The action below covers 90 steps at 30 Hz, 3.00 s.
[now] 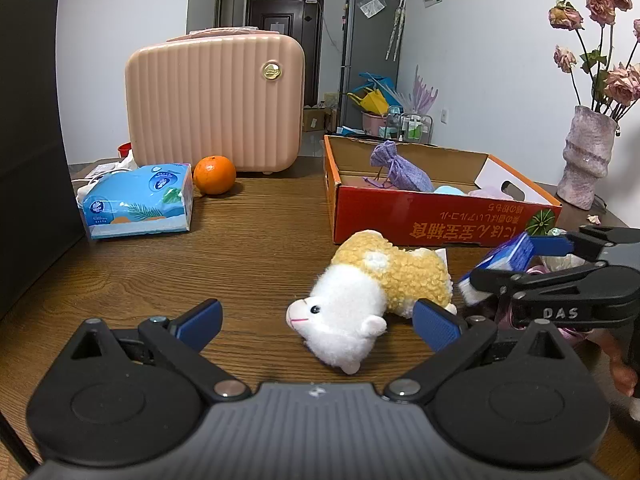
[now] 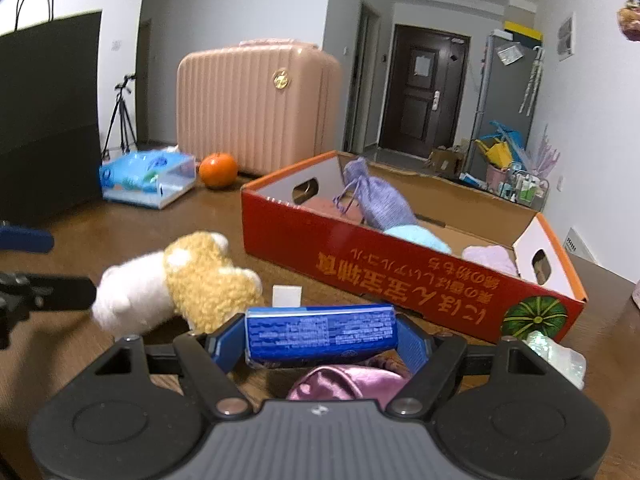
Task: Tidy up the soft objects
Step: 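Grasp the blue rectangular packet with the right tool while the left tool approaches the sheep plush, then close the left tool on the white-and-yellow sheep plush while the right tool holds the packet, then carry the sheep plush and blue packet with both tools over the box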
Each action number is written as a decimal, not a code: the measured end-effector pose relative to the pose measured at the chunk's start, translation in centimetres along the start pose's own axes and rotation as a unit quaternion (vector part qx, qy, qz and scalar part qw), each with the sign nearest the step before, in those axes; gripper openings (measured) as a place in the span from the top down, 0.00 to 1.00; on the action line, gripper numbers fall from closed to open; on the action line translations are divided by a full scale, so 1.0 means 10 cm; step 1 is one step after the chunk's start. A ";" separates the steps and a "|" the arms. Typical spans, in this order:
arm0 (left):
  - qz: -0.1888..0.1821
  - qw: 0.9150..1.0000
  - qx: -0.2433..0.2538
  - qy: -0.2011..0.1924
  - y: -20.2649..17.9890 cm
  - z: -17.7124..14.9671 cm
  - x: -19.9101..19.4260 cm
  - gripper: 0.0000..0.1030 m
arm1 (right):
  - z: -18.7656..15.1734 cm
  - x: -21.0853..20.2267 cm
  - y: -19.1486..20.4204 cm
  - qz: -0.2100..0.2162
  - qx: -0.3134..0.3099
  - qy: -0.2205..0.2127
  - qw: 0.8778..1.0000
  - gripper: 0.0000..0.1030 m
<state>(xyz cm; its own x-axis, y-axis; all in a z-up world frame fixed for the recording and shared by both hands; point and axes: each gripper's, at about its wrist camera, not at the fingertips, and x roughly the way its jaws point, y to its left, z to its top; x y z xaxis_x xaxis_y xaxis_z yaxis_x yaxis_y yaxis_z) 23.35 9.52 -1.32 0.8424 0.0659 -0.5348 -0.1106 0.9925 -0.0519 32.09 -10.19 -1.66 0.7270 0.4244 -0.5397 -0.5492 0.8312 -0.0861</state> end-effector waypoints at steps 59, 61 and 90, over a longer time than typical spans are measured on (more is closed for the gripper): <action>-0.029 0.992 0.105 0.057 -0.25 0.00 0.87 0.38 | -0.24 -0.59 -0.49 -0.113 0.160 -0.089 0.977 0.25; -0.028 0.992 0.105 0.056 -0.25 0.00 0.87 0.39 | -0.24 -0.59 -0.49 -0.111 0.159 -0.089 0.977 0.25; 0.010 0.998 0.046 -0.031 -0.19 0.06 0.29 0.41 | -0.25 -0.70 -0.42 -0.101 0.154 -0.110 0.977 0.25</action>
<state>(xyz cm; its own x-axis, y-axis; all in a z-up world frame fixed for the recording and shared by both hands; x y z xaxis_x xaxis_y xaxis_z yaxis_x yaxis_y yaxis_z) 26.34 7.86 -2.29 0.8720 0.0901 -0.4812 -0.0822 0.9959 0.0377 28.23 -17.58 0.38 0.8977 0.2789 -0.3412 -0.2595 0.9603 0.1021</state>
